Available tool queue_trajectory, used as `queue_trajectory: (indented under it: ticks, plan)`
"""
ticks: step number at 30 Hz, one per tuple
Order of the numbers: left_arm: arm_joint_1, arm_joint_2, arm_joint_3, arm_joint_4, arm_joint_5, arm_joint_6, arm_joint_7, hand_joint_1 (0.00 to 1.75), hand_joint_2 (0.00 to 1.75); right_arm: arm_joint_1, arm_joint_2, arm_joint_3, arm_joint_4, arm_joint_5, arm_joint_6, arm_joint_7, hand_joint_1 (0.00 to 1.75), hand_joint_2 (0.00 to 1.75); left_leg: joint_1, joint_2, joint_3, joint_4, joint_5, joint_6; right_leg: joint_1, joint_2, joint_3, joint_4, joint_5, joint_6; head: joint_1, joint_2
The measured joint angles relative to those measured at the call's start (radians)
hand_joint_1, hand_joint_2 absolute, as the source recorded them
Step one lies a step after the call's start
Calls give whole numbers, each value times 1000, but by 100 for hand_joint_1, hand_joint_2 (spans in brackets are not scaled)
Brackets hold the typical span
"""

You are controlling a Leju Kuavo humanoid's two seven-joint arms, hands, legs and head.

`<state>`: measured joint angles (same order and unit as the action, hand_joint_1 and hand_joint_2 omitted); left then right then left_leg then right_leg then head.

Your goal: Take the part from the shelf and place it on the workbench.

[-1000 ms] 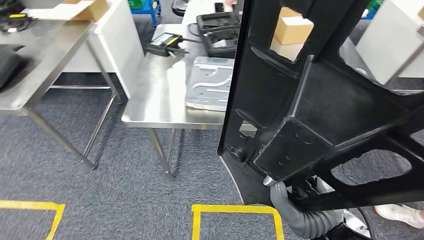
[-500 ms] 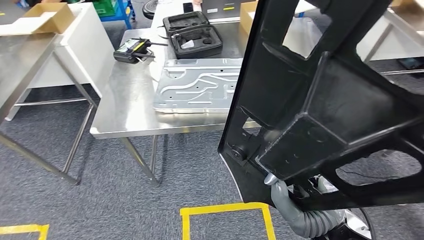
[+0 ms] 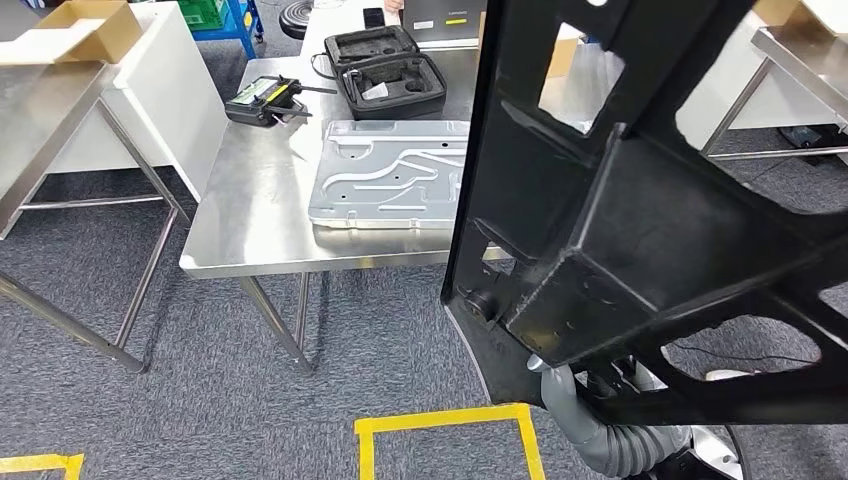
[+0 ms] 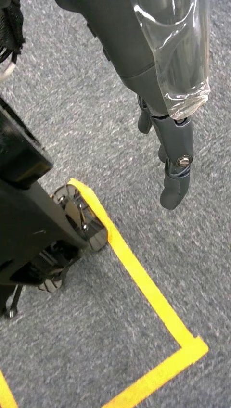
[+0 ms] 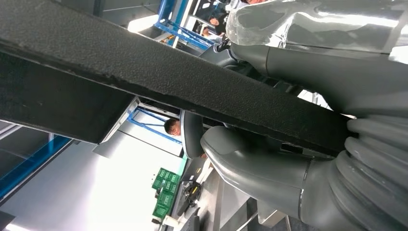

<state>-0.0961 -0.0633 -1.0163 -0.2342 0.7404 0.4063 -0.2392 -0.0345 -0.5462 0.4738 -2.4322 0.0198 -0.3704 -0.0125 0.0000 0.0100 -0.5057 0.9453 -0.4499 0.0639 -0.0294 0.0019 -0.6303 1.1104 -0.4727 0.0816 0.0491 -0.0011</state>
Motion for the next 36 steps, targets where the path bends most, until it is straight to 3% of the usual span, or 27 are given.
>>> queue_trajectory:
  ticks: [2, 5, 7, 9, 11, 12, 13, 15, 16, 17, 18, 20, 22, 24, 26, 28, 29, 30, 31, 33, 34, 36]
  plan:
    - [-1, 1, 0, 0, 0, 0, 0, 0, 175, 0, 0, 0, 0, 0, 0, 0, 175, 175, -2, 0, 5, 7, -15, -14, -5, -4, 55, -107, 32, -2, 0, 0]
    - [-2, 1, 0, 0, 0, 0, 1, 0, 175, 1, 0, 0, 1, 0, 0, 0, 175, 175, -4, 1, 10, 8, -28, -27, -2, 4, 64, -124, 20, -30, -2, 0]
    - [-3, 1, 0, 0, 0, 0, 2, 0, 175, 1, 0, 0, 0, 0, 0, 0, 175, 175, 1, 1, -1, 39, -45, -36, -2, 7, 73, -125, 12, -45, -3, 0]
    - [-4, 2, 0, 0, 0, 0, 3, 0, 175, 0, 0, 0, 0, 0, 0, 0, 175, 175, 4, -1, -66, 158, -85, -45, -2, 8, 87, -126, 0, -55, -6, 0]
    - [-2, 2, 0, 0, 2, 0, 2, 0, 175, 1, 1, 0, 0, 0, 0, 0, 175, 175, 5, -1, -163, 306, -117, -49, 0, 10, 103, -126, -16, -59, -7, 0]
    - [-3, 1, 0, 0, 2, 0, 2, 0, 175, 1, 1, 0, 0, 0, 0, 0, 175, 175, 4, -1, -196, 341, -109, -47, 2, 11, 114, -126, -25, -60, -7, 0]
    - [-3, 1, 0, 0, 3, 0, 2, 0, 175, 1, 1, 0, 0, 1, 0, 0, 175, 175, 2, -1, -208, 331, -78, -42, 4, 14, 129, -127, -35, -61, -7, 0]
    - [-2, 2, 0, 0, 3, 0, 3, 0, 175, 1, 1, 0, 0, 1, 0, 0, 175, 175, -5, -5, -180, 207, 27, -21, 7, 17, 162, -129, -59, -61, -7, 0]
    - [0, 2, 0, 1, 3, 0, 4, 0, 175, 1, 1, 0, 0, 1, 0, 0, 175, 175, -10, -7, -157, 143, 67, -7, 8, 19, 175, -132, -69, -59, -6, 0]
    - [1, 3, 0, 2, 2, 0, 5, 0, 175, 1, 1, 1, 0, 1, 0, 0, 175, 175, -17, -9, -136, 90, 86, 5, 5, 22, 182, -136, -77, -56, -5, 0]
    - [2, 4, 0, 3, 2, 0, 6, 0, 175, 1, 1, 1, 0, 1, 0, 0, 175, 175, -23, -10, -121, 58, 86, 14, 2, 25, 188, -143, -80, -51, -5, 0]
    - [3, 4, 0, 4, 1, 0, 7, 0, 175, 1, 0, 1, 0, 1, -1, 0, 175, 175, -29, -9, -95, 21, 63, 20, -1, 27, 195, -142, -67, -37, -7, 0]
    - [5, 5, 0, 4, 0, 0, 8, 0, 175, 0, 0, 1, 0, 1, -1, 0, 175, 175, -22, -10, -57, -10, 53, 22, 0, 21, 180, -90, -45, -27, -7, 0]
    - [3, 4, 0, 4, 0, 0, 7, 0, 175, -2, 0, 1, 1, 1, -2, 0, 175, 175, -13, -12, -17, -29, 46, 25, 1, 15, 114, 20, -53, -23, -6, 0]
    - [3, 3, 0, 4, 0, -1, 4, 0, 175, -2, 0, 1, 1, 1, -3, 0, 175, 175, -8, -13, 11, -34, 28, 25, 2, 14, 27, 112, -112, -21, -5, 0]
    - [6, 2, 0, 4, 2, -1, 1, 0, 175, -1, 0, 1, 1, 2, -4, 1, 175, 175, -2, -14, 41, -34, 3, 19, 1, 12, -25, 115, -158, -15, -5, 0]
    - [7, 2, 0, 4, 2, -1, 1, 0, 175, -1, 0, 1, 1, 2, -4, 2, 175, 175, 2, -15, 58, -34, -11, 14, -1, 10, -33, 78, -145, -10, -5, 0]
    - [8, 1, 0, 4, 3, -1, 0, 0, 175, -1, 0, 1, 1, 3, -4, 3, 175, 175, 5, -15, 75, -33, -27, 8, -4, 6, -30, 21, -97, -3, -5, 0]
    - [8, 2, 0, 5, 3, -1, 0, 0, 175, -1, 0, 1, 2, 3, -5, 4, 175, 175, 5, -15, 91, -31, -44, 0, -7, -2, -25, -40, -21, 2, -5, 0]
    - [8, 2, 0, 5, 4, -1, 0, 0, 175, 0, 0, 1, 3, 7, -7, 11, 175, 175, 0, -13, 107, -23, -74, -15, -9, -16, -18, -113, 84, -7, -7, 0]
    - [7, 2, 0, 5, 4, -1, 0, 0, 175, 0, 0, 1, 4, 11, -9, 17, 175, 175, -2, -11, 109, -19, -84, -22, -8, -18, -20, -119, 103, -17, -8, 0]
    - [3, 2, 0, 5, 5, -1, -1, 0, 175, -1, -2, 1, 4, 23, -13, 32, 175, 175, 0, -7, 108, -10, -91, -29, -7, -11, -22, -113, 94, -36, -10, 0]
